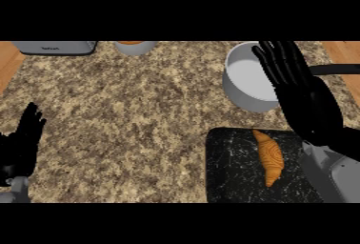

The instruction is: Pick the croissant from the tray and place it in the pot

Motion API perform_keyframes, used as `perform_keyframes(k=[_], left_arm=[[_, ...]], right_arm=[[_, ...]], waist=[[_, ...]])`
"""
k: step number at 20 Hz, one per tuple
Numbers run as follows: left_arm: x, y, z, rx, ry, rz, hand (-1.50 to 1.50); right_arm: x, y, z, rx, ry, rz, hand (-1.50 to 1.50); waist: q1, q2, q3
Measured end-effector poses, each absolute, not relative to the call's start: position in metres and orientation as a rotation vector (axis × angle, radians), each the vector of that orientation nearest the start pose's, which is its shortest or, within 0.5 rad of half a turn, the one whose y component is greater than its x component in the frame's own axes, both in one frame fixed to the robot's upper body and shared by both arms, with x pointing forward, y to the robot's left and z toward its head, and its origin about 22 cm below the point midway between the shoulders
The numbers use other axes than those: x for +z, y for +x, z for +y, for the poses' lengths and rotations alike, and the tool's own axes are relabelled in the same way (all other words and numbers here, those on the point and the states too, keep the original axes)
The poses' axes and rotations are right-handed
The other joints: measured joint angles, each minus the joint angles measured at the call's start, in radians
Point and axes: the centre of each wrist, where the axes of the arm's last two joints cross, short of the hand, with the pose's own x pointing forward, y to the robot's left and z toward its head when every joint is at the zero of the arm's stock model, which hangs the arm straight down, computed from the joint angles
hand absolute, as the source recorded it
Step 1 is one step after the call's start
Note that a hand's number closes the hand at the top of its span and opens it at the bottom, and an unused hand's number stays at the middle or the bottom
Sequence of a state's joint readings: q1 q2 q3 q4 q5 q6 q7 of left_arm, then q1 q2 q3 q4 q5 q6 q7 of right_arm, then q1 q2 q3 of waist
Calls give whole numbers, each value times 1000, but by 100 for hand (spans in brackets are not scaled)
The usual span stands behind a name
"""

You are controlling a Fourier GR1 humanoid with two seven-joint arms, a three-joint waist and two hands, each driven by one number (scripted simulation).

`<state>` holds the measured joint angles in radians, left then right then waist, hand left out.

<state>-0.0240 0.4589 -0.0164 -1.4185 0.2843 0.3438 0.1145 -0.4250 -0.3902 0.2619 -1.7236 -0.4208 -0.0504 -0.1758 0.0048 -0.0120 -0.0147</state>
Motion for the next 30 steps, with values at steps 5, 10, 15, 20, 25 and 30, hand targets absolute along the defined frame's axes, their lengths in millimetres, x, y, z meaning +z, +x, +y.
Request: perform_keyframes(k=[5, 10, 15, 20, 25, 30], left_arm=[[19, 239, 354, 87, 485, -1363, 0], [16, 230, 359, 14, 519, -1350, 0], [12, 220, 356, -46, 500, -1341, 0], [14, 223, 343, -96, 477, -1357, 0], [15, 225, 332, -132, 453, -1375, 0], [19, 231, 328, -156, 433, -1387, 0]], right_arm=[[98, 287, -253, 203, 11, -1834, 150], [74, 267, -339, 332, -645, -1633, -150], [52, 220, -352, 394, -1001, -1623, -150], [54, 171, -336, 445, -1099, -1529, -150], [82, 165, -314, 542, -1103, -1368, -150], [112, 176, -289, 658, -1066, -1172, -150]], waist=[[-45, 4, 9], [-109, -1, 2], [-102, -8, 8], [-63, 1, 10], [-25, 8, 10], [8, 15, 10]])
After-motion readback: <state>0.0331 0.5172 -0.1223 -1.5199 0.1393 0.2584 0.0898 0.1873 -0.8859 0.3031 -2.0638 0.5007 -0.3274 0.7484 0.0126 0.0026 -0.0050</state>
